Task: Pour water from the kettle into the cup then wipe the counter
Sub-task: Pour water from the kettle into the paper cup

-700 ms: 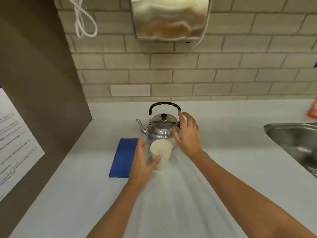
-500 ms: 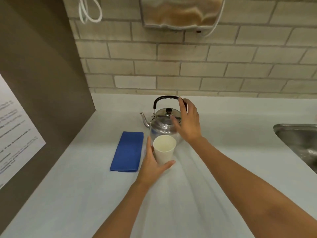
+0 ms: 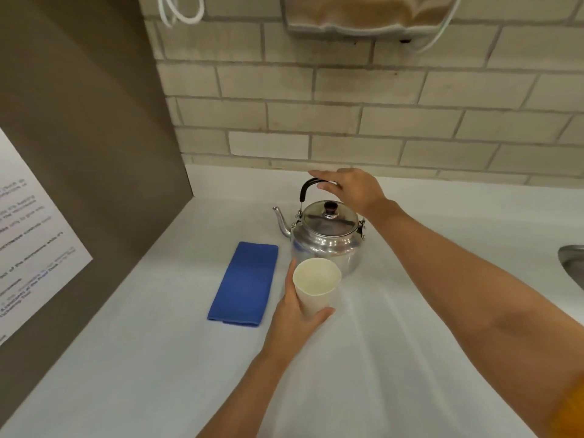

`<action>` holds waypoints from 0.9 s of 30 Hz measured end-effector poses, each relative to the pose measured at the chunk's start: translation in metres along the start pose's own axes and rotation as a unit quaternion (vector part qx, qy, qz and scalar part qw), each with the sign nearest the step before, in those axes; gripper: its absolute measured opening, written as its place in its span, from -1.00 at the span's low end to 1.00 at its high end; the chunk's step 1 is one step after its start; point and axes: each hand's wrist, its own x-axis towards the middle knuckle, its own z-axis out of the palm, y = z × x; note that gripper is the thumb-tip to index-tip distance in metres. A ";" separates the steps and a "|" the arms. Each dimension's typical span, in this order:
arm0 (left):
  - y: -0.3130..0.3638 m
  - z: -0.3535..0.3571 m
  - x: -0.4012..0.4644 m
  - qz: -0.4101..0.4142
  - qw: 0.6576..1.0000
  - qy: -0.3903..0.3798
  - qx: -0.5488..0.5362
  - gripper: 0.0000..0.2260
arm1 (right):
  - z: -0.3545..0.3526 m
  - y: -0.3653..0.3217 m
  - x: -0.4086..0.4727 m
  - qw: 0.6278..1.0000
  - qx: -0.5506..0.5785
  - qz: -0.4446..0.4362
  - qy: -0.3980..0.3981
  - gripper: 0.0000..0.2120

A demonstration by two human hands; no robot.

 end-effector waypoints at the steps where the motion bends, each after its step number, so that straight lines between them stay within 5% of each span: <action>1: 0.000 0.000 0.000 0.000 1.000 0.000 0.001 -0.07 | 0.001 0.001 0.000 1.000 -0.011 -0.013 0.015 -0.67; 12: -0.008 0.001 0.003 -0.004 1.000 -0.003 0.003 -0.06 | -0.006 0.006 -0.010 0.996 0.046 -0.017 0.081 -0.76; 19: -0.008 0.000 0.003 0.015 1.000 -0.004 0.001 -0.08 | -0.073 0.004 -0.029 0.988 0.069 0.002 0.141 -0.76; 27: -0.005 0.002 0.002 0.026 1.000 -0.009 0.006 -0.10 | -0.145 -0.016 -0.061 0.996 0.059 0.009 0.069 -0.75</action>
